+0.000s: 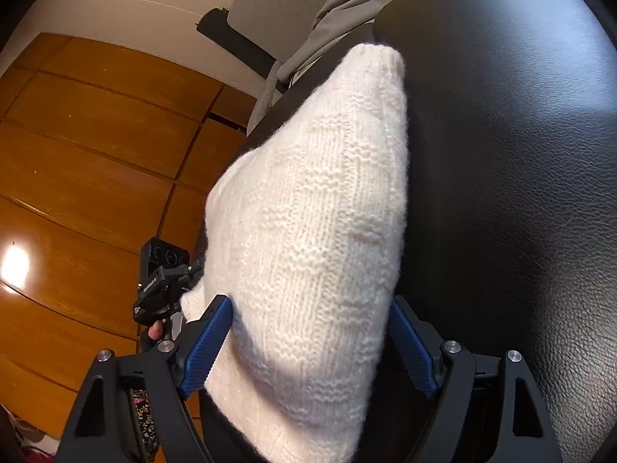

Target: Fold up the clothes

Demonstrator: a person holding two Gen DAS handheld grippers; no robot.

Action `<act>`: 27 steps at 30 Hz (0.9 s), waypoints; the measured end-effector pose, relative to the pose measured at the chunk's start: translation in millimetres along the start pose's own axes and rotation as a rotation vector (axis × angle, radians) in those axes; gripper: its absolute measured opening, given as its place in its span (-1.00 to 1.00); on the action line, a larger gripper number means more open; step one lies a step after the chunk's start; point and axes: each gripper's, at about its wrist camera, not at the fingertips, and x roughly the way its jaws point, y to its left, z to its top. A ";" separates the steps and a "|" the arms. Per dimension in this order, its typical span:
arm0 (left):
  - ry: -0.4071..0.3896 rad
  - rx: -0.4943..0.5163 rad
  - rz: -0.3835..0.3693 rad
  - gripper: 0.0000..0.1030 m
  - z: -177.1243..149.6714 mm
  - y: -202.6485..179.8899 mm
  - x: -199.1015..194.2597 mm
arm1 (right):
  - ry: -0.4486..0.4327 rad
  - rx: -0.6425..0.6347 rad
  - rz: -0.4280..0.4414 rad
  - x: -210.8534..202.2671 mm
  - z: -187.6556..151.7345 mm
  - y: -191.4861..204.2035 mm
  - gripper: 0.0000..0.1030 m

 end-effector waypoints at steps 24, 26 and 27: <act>-0.232 0.109 0.134 -0.36 -54.7 -10.7 -67.2 | 0.029 -0.239 -0.102 19.0 5.8 59.5 0.01; -0.282 0.068 0.158 -0.36 -60.5 7.9 -93.5 | 0.086 -0.282 -0.095 44.4 7.8 73.8 0.01; -0.310 0.045 0.173 -0.36 -63.5 17.9 -107.6 | 0.116 -0.306 -0.087 59.9 9.7 82.5 0.01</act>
